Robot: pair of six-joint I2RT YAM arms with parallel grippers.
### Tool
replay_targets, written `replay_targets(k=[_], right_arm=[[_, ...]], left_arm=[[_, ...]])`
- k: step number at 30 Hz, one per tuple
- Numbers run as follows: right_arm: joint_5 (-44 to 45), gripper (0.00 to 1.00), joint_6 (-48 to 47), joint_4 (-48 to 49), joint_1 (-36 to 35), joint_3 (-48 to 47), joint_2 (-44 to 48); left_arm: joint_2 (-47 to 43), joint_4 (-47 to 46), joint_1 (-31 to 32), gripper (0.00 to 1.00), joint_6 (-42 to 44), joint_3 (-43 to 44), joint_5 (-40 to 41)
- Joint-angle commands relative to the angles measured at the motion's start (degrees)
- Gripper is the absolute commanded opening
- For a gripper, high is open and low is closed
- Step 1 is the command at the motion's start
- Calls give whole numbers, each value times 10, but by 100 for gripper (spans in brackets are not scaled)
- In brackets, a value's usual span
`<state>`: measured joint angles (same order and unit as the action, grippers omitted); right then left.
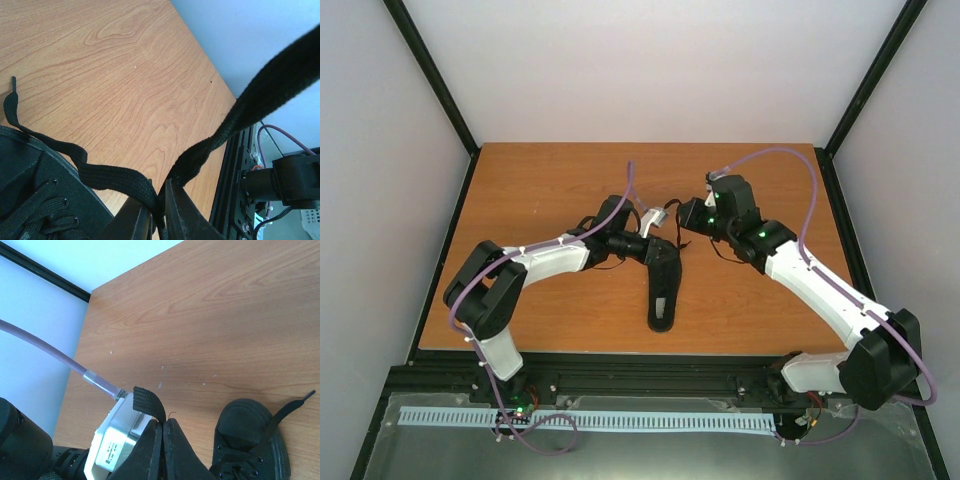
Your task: Tie the shoes
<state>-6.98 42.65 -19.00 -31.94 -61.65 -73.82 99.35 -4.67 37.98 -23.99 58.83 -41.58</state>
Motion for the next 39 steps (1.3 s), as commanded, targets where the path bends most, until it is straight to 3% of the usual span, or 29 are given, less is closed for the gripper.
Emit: replay_targets(k=[1, 13, 28, 39], right_arm=[[-5, 3, -12, 17, -4, -23, -15], [1, 3, -19, 11, -4, -36, -20], [22, 3, -10, -9, -4, -39, -21], [17, 3, -8, -13, -4, -44, -23]], left_arm=[[10, -11, 3, 12, 5, 28, -1], [12, -25, 4, 21, -1, 24, -3], [8, -35, 16, 39, 15, 26, -25], [6, -30, 17, 41, 16, 17, -3]])
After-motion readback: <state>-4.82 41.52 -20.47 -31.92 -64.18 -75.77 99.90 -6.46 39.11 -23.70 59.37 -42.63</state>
